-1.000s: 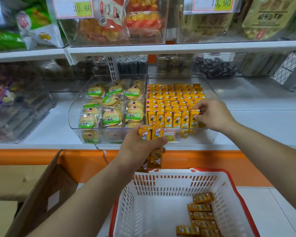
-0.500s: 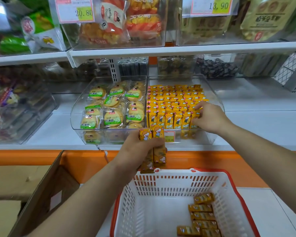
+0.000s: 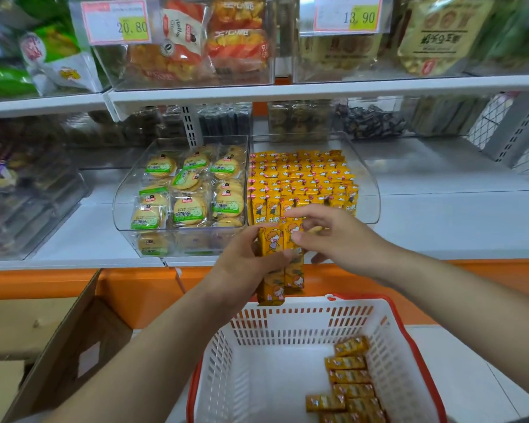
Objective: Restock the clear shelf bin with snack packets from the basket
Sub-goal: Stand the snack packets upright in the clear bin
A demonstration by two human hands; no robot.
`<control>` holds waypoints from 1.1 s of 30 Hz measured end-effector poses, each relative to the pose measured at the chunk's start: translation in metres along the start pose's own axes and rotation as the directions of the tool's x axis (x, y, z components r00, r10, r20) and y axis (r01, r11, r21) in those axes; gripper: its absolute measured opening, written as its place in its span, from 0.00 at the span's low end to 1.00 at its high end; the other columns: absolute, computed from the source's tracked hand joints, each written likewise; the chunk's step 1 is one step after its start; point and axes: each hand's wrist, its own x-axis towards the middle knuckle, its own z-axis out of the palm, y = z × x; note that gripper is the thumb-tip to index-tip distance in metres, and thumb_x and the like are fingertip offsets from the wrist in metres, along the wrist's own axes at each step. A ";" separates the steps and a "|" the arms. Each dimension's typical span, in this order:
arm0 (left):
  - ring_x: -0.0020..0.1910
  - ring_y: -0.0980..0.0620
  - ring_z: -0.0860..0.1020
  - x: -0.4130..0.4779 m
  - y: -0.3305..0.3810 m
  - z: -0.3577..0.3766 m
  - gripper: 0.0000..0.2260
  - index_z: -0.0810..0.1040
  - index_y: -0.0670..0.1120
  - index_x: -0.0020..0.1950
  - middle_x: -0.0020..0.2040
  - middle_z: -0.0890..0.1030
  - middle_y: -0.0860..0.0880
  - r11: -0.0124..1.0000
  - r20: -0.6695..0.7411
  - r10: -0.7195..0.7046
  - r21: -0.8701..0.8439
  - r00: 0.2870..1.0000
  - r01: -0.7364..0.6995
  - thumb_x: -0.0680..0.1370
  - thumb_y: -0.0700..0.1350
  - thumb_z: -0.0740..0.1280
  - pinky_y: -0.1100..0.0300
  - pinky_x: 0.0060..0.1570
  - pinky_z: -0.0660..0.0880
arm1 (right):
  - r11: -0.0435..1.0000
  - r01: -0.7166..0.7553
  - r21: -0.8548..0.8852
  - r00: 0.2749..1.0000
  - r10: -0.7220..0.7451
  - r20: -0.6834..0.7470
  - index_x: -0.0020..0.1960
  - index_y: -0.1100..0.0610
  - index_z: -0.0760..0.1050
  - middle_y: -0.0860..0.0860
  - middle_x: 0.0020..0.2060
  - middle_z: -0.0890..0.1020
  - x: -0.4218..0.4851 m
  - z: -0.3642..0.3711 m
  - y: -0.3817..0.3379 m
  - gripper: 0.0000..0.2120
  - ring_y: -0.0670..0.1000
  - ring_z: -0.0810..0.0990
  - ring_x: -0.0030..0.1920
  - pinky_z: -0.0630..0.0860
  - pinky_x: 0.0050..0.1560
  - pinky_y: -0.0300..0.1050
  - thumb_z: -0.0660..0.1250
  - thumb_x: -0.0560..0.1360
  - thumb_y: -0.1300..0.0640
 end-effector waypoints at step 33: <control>0.42 0.57 0.86 0.014 -0.008 -0.010 0.14 0.77 0.52 0.61 0.44 0.86 0.54 0.969 -0.097 0.108 0.235 0.989 -0.083 0.77 0.49 0.74 0.64 0.37 0.81 | 0.623 -0.182 -0.761 0.934 -0.132 -0.331 0.59 0.44 0.81 0.48 0.54 0.84 0.079 -0.087 0.081 0.17 0.55 0.76 0.59 0.75 0.49 0.49 0.77 0.70 0.48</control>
